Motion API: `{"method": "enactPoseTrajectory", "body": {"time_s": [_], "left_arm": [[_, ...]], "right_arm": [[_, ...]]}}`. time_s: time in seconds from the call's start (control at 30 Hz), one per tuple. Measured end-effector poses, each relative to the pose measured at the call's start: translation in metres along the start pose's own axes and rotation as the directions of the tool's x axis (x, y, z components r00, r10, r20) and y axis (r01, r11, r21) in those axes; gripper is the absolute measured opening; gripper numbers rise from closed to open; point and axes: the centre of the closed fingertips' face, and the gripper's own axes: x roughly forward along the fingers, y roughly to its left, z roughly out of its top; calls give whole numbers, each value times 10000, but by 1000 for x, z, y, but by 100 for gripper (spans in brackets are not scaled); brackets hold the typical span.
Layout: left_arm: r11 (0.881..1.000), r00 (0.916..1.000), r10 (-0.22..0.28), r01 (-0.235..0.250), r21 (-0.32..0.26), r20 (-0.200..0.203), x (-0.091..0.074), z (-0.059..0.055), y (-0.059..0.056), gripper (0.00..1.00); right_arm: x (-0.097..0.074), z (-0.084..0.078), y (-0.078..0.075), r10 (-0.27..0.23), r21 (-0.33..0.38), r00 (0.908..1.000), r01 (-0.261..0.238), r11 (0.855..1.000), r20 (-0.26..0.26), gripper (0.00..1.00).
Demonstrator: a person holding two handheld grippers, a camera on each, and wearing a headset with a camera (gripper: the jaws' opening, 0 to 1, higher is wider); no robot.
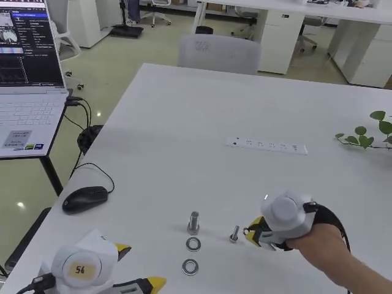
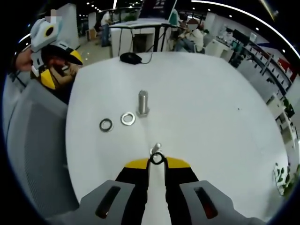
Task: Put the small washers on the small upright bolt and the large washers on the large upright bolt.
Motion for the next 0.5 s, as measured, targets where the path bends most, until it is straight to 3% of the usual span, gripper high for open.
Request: {"method": "enactPoseTrajectory", "body": {"time_s": [0.2, 0.5], "left_arm": [[10000, 10000, 36, -36, -17, 6, -1, 0, 1, 56], [9999, 9999, 122, -122, -75, -25, -3, -2, 5, 56]], "right_arm": [[2, 14, -8, -13, -221, 10000, 15, 9998, 95, 13], [14, 15, 0, 355, -545, 9992, -366, 9978, -197, 13]]}}
